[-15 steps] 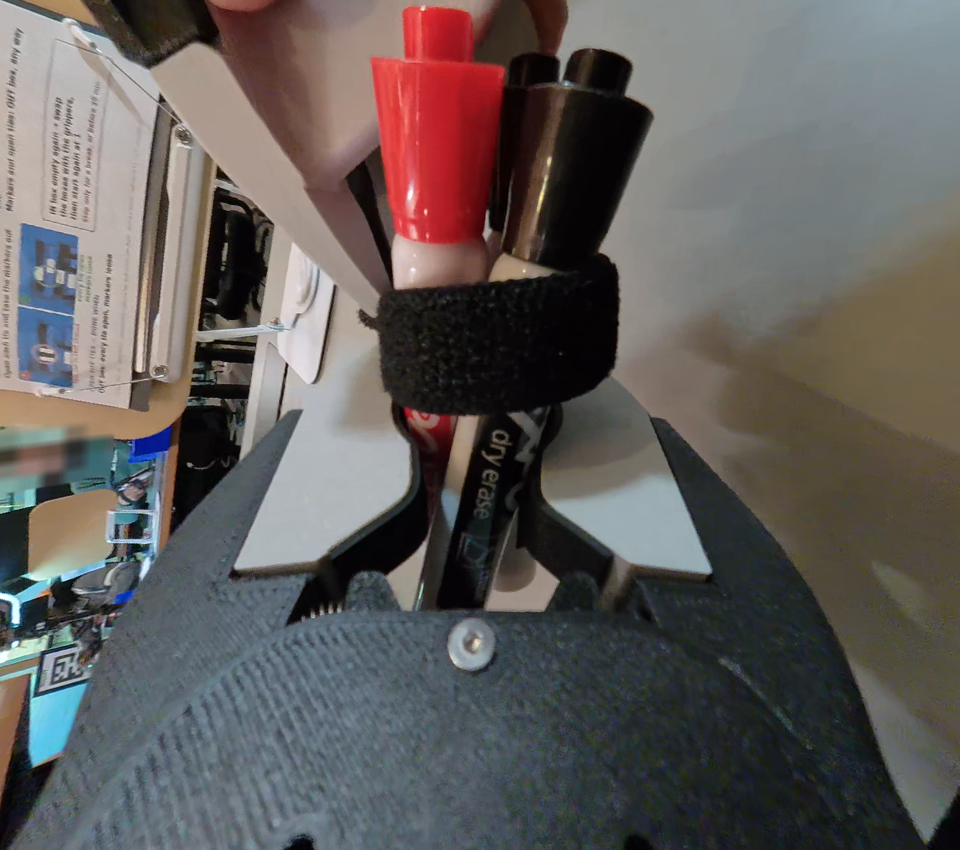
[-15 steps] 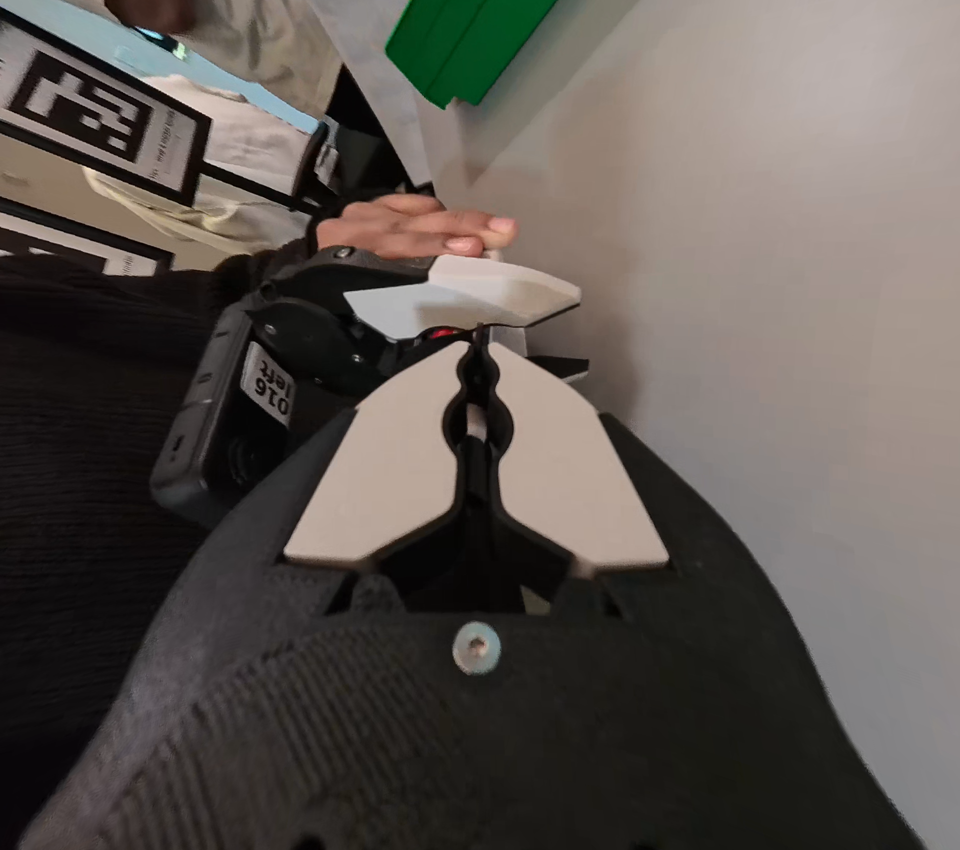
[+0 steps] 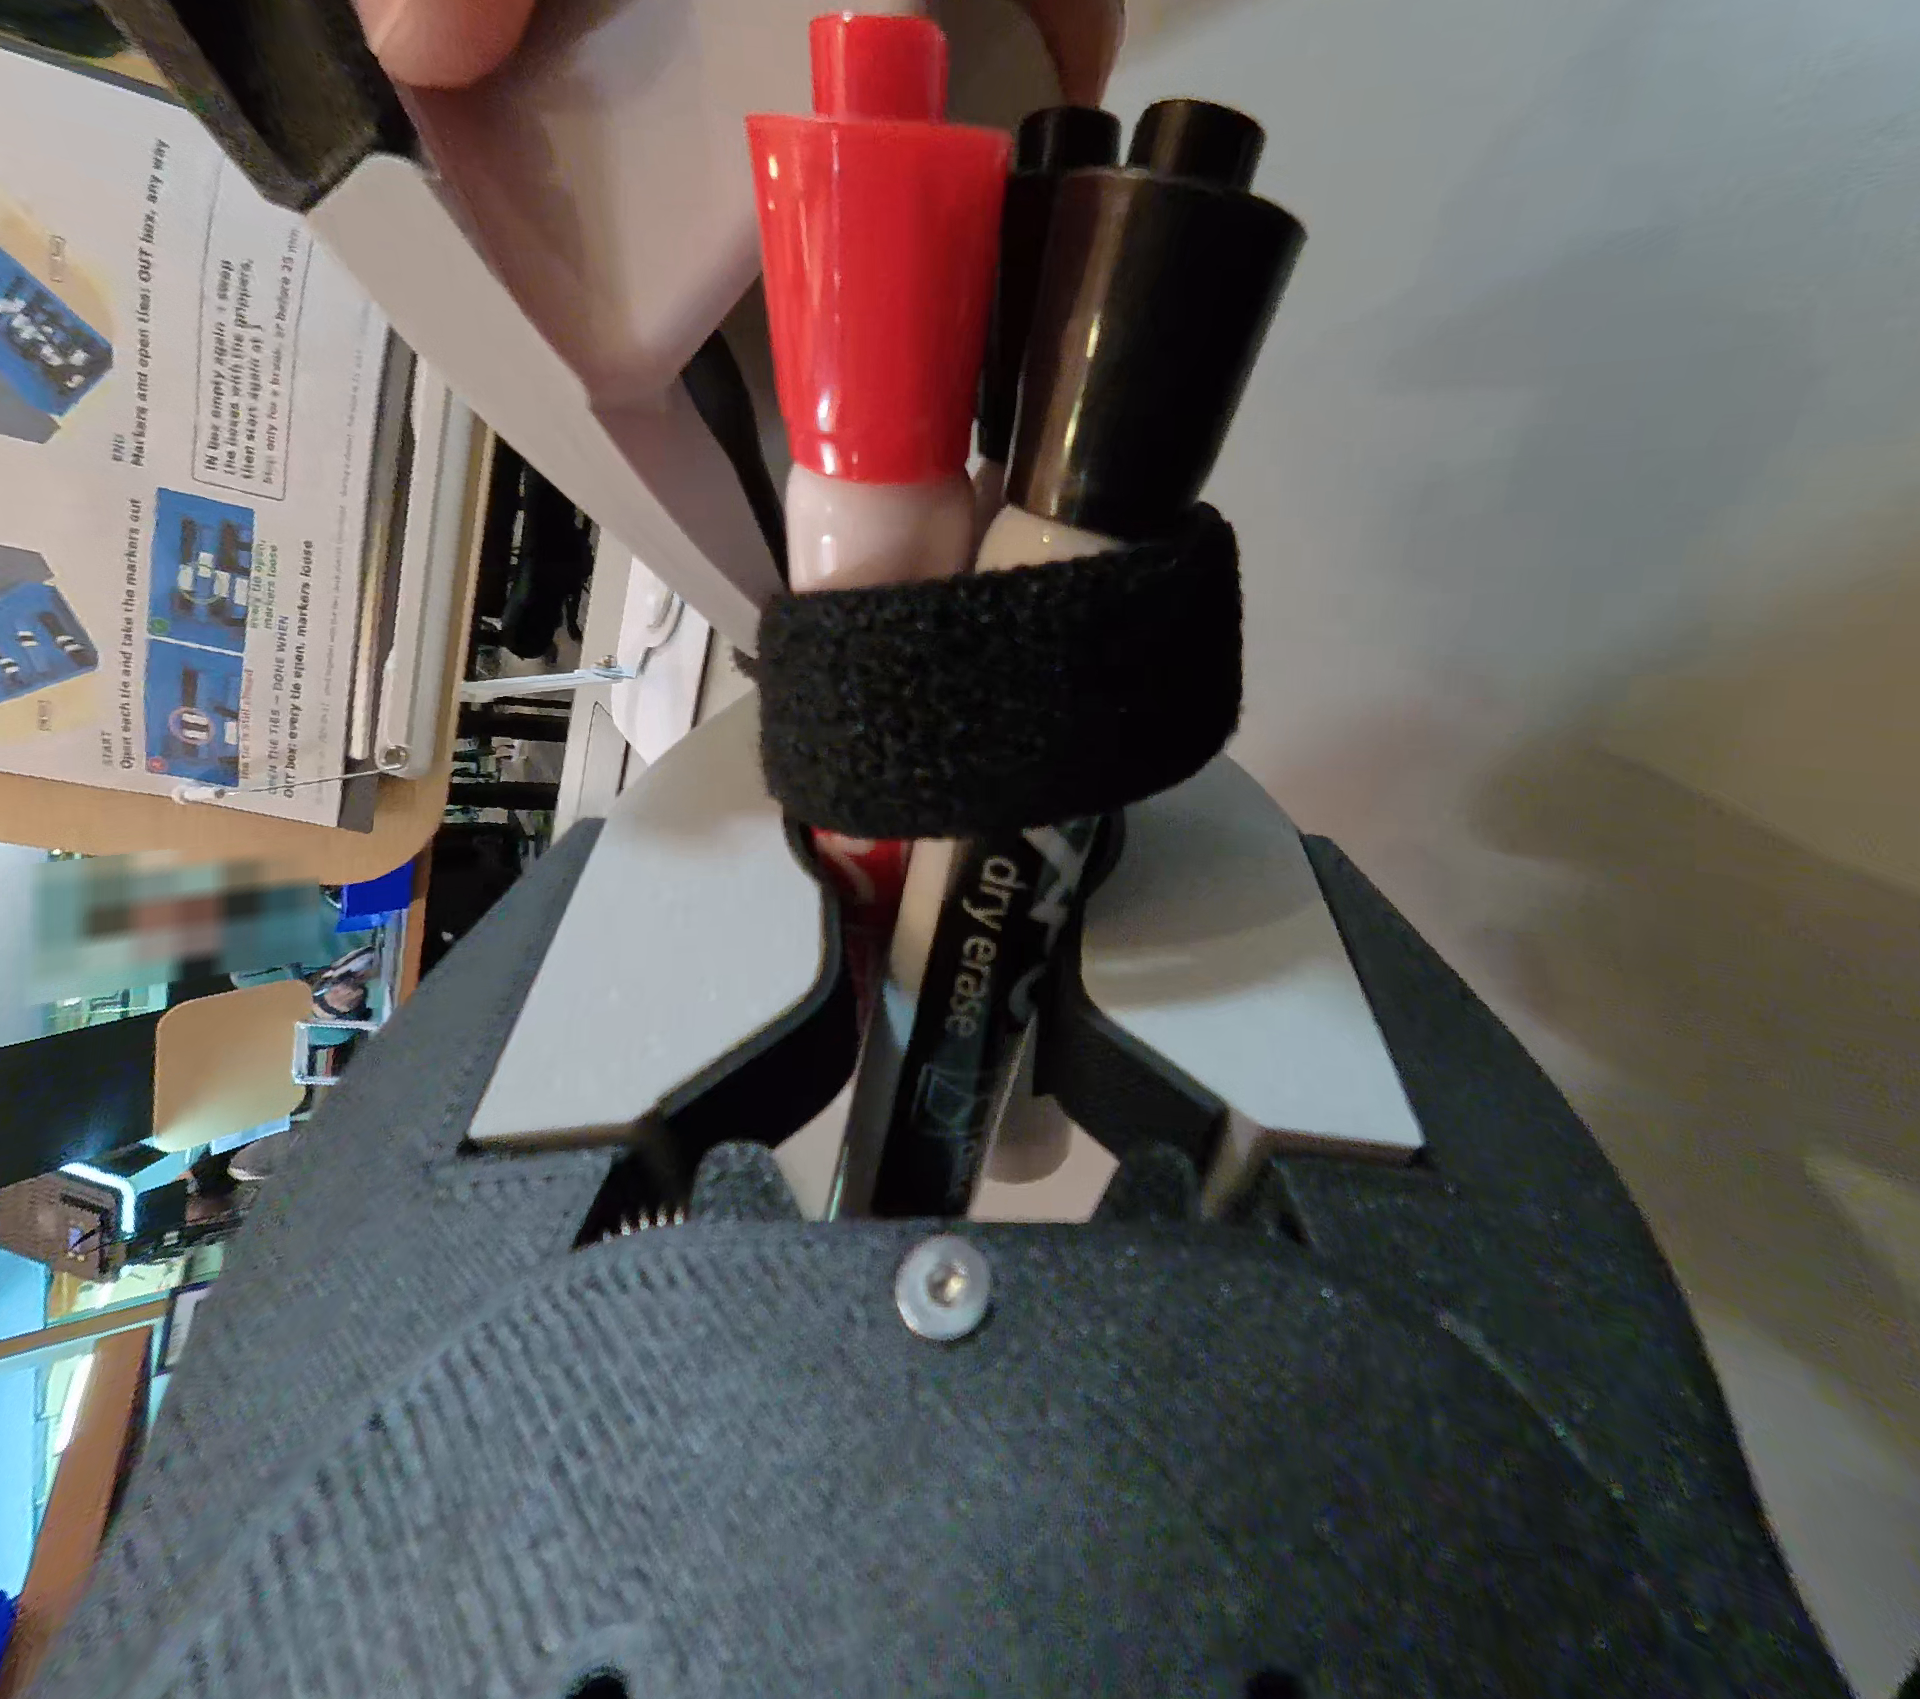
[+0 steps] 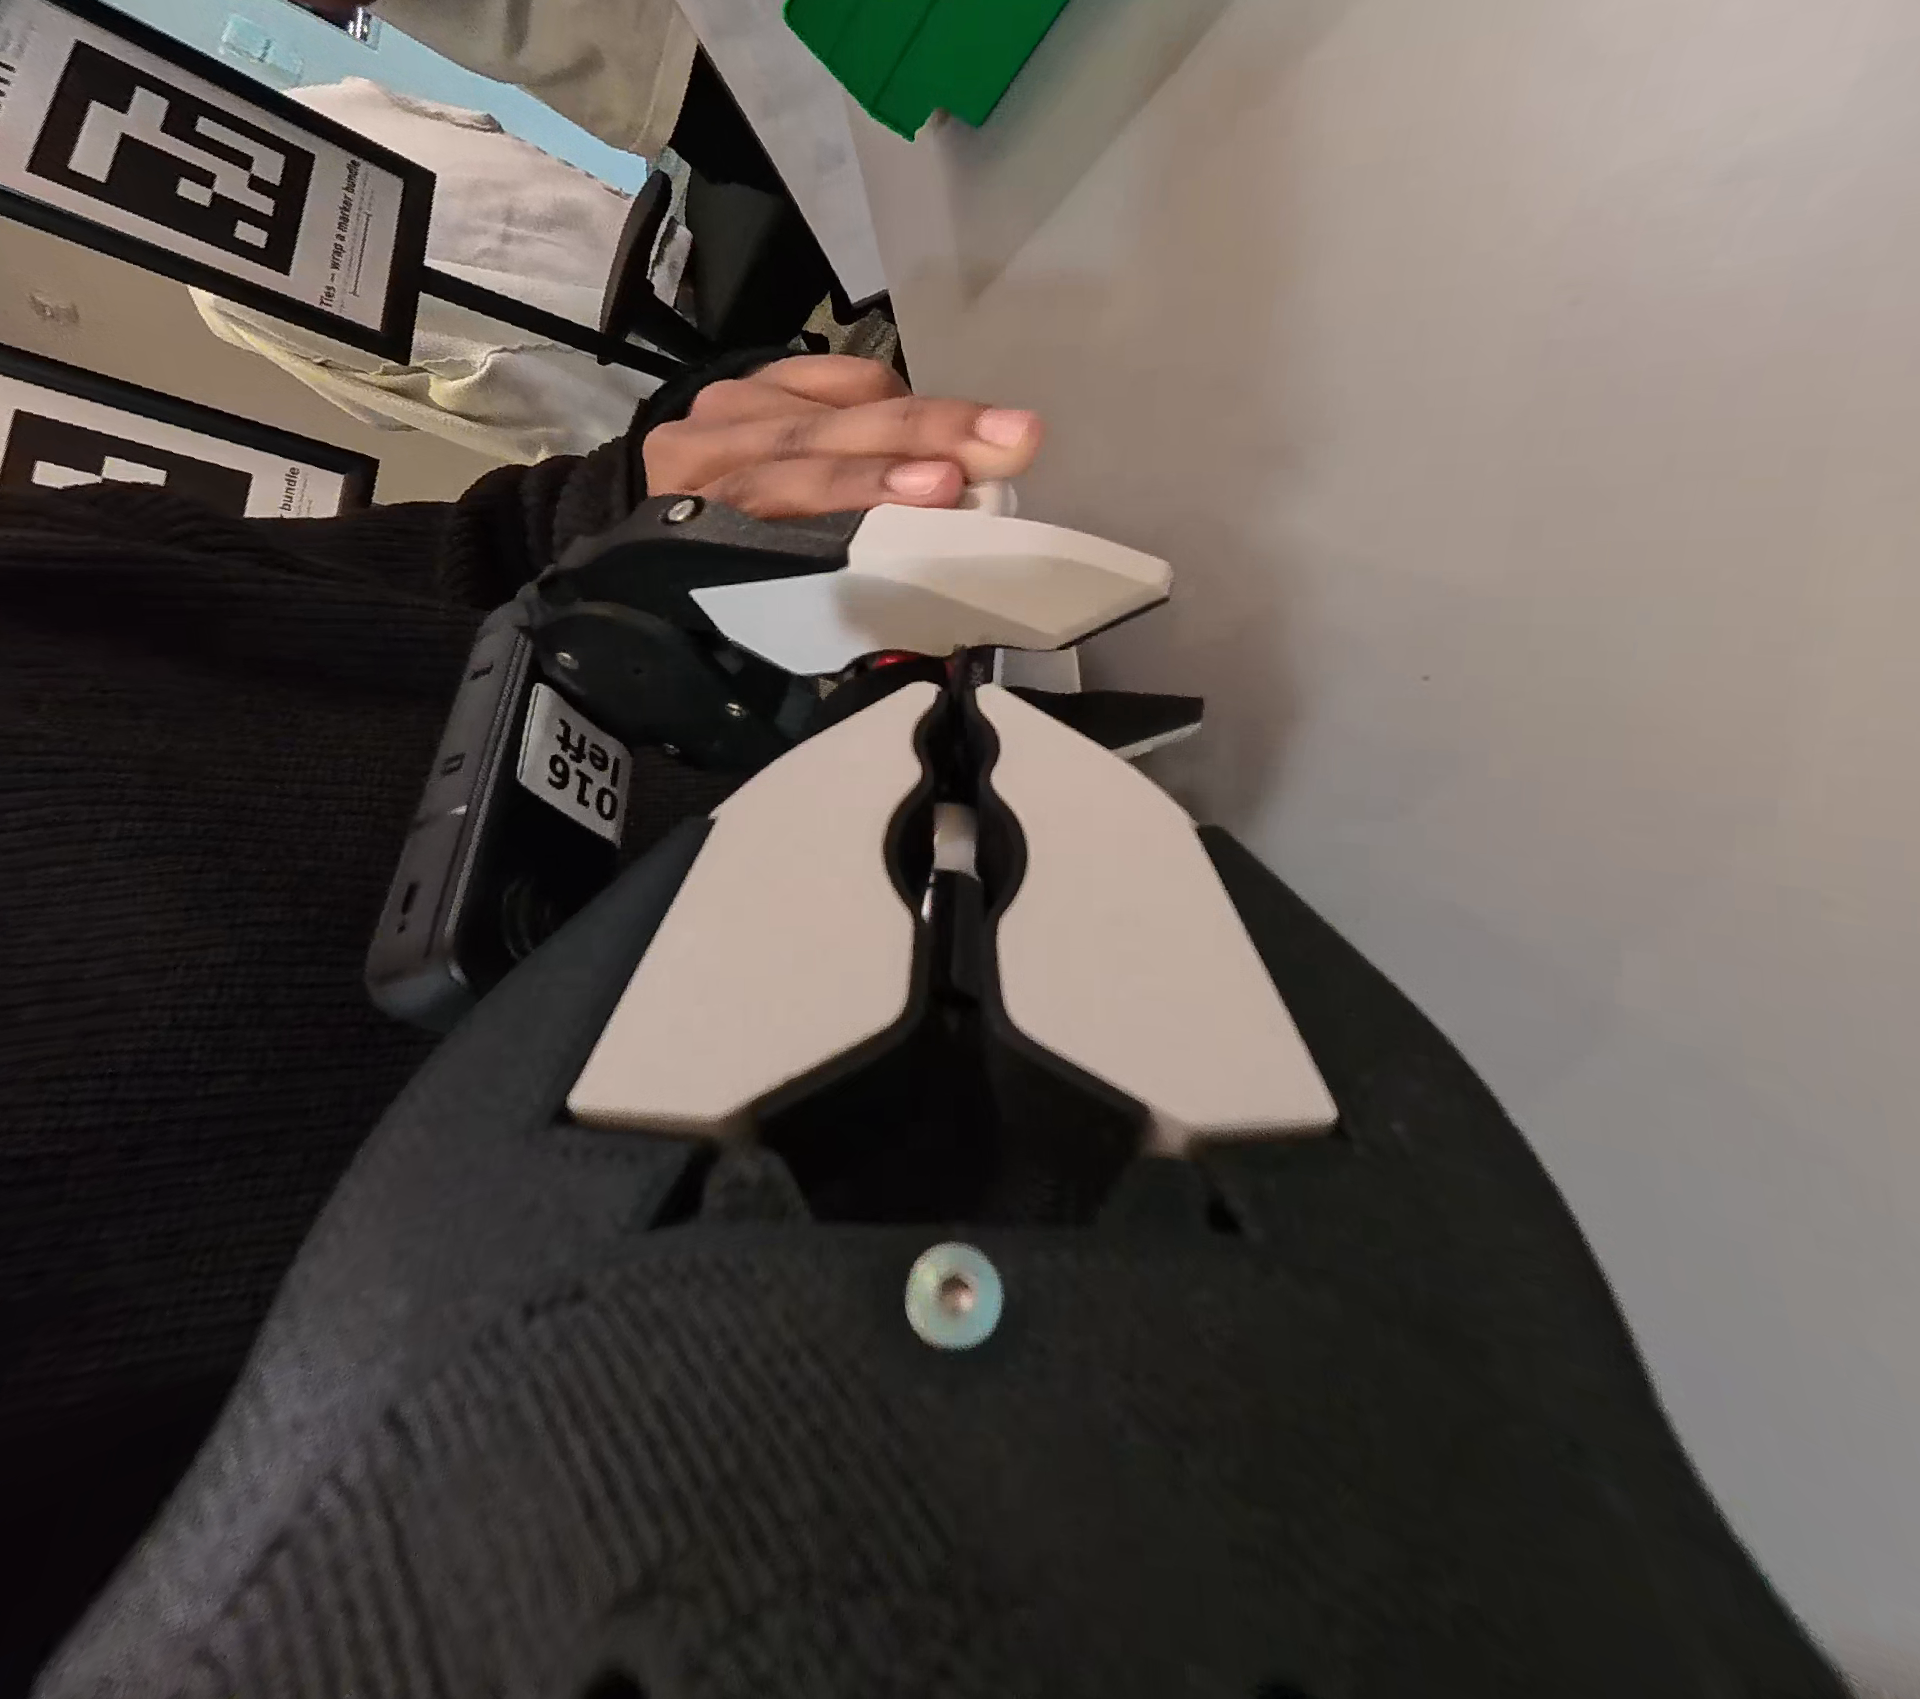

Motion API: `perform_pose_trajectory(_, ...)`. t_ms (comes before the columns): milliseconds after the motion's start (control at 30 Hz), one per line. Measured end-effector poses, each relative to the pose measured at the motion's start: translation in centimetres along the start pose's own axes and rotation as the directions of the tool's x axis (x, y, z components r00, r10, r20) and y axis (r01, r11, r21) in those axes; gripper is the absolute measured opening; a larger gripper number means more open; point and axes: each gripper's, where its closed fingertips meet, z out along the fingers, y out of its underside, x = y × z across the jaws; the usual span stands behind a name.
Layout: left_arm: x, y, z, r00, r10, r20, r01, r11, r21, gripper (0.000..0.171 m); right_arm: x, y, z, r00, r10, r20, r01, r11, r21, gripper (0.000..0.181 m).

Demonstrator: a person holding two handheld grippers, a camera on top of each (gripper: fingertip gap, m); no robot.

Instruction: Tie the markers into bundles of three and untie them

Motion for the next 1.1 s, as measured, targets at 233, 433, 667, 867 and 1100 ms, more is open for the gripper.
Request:
perform_pose_trajectory(233, 1.9, 0.3, 0.2, 0.995, 0.016, -0.099, -0.022, 0.998, -0.061, 0.044, 0.6, 0.9, 0.1, 0.986, -0.119, -0.115, 0.106, 0.988, -0.111, 0.002)
perform_pose_trajectory(433, 3.7, 0.4, 0.1, 0.979, 0.004, -0.204, -0.023, 0.996, -0.091, 0.044, 0.9, 2.1, 0.4, 0.963, -0.227, -0.148, 0.180, 0.944, -0.276, 0.003)
perform_pose_trajectory(667, 4.4, 0.8, 0.0, 0.971, 0.003, -0.240, -0.033, 0.992, -0.121, 0.043, 0.7, 2.8, 0.9, 0.956, -0.252, -0.149, 0.190, 0.921, -0.340, 0.008)
perform_pose_trajectory(867, 5.2, 1.1, 0.1, 0.961, -0.017, -0.276, -0.025, 0.988, -0.150, 0.044, 1.3, 3.0, 1.2, 0.920, -0.327, -0.214, 0.225, 0.891, -0.393, 0.004)
perform_pose_trajectory(1100, 5.7, 1.2, 0.0, 0.955, -0.015, -0.297, -0.033, 0.987, -0.156, 0.045, 1.5, 3.3, 1.4, 0.841, -0.471, -0.268, 0.317, 0.828, -0.462, 0.002)
